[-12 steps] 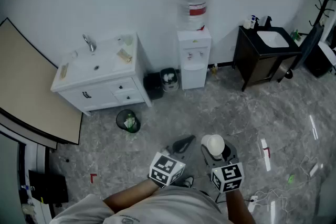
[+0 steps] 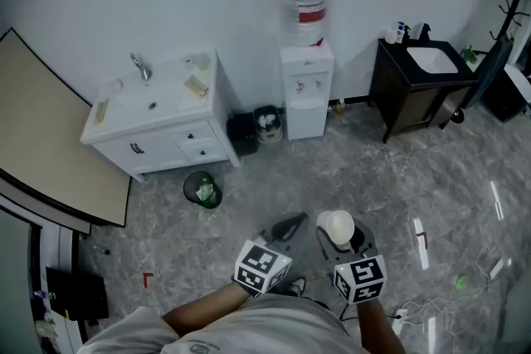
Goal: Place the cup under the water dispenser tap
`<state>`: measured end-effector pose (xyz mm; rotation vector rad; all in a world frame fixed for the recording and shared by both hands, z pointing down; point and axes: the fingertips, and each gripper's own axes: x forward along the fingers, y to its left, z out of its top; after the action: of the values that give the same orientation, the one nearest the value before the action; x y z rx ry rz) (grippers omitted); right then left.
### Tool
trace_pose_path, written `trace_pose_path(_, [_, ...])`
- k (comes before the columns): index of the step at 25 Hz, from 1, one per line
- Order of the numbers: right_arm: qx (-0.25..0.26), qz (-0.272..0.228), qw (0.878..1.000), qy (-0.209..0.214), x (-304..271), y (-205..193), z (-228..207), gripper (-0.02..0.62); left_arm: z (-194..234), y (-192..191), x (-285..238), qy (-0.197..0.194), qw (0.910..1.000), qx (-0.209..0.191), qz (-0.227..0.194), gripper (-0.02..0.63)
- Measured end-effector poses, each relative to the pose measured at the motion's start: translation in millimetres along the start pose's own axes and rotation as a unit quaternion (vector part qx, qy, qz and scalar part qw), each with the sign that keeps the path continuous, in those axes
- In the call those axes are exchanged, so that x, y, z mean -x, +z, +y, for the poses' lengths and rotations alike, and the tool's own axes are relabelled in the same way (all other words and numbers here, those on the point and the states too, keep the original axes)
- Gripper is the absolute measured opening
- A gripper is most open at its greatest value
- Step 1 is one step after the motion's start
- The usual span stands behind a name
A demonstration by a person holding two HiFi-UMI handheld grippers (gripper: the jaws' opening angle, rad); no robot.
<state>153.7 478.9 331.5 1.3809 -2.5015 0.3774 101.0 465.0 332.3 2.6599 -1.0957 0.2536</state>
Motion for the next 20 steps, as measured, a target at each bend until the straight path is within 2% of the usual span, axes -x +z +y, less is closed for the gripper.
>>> trace_pose_path(6, [0.003,0.005,1.000,0.006,-13,-3,-4,0.270,9,-5,-5,0.007,1.0000,-0.001,0.005,0.005])
trace_pose_path(11, [0.008,0.012,1.000,0.014,-46,2,-7,0.270,39,-5,-15,0.018,0.9998,0.003,0.006,0.005])
trace_pose_path(16, [0.008,0.024,1.000,0.009,-106,14,-25,0.270,92,4,-43,0.018,0.9998,0.002,0.002,0.005])
trace_pose_path(20, [0.007,0.029,1.000,-0.005,-174,32,-46,0.270,152,18,-76,0.007,0.9997,-0.025,-0.002,0.005])
